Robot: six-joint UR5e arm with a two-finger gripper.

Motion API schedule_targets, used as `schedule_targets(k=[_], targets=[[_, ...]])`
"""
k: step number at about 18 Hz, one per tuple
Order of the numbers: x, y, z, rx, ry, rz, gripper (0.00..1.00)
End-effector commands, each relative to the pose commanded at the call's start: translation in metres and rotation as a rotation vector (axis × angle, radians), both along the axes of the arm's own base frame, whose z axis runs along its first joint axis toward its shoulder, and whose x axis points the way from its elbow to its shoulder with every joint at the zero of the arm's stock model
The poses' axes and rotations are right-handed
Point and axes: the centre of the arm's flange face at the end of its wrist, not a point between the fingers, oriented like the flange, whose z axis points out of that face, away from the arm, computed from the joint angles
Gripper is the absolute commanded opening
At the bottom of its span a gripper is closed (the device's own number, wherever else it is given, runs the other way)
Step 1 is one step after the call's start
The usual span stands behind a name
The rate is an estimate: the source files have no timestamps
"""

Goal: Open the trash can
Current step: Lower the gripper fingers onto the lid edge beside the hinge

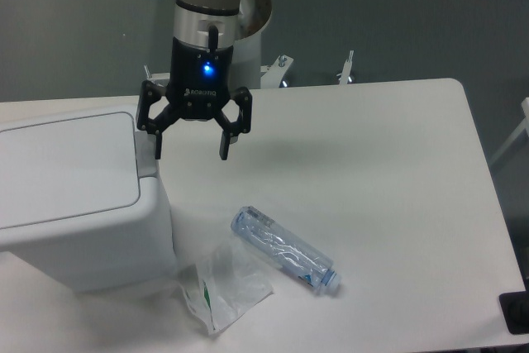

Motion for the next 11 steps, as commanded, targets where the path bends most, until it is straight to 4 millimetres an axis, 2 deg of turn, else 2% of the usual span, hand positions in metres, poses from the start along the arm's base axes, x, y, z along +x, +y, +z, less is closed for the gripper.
schedule_targets(k=[11], targets=[[0.0008,0.0008,-0.0074,-0.007,-0.017,0.007,1.0]])
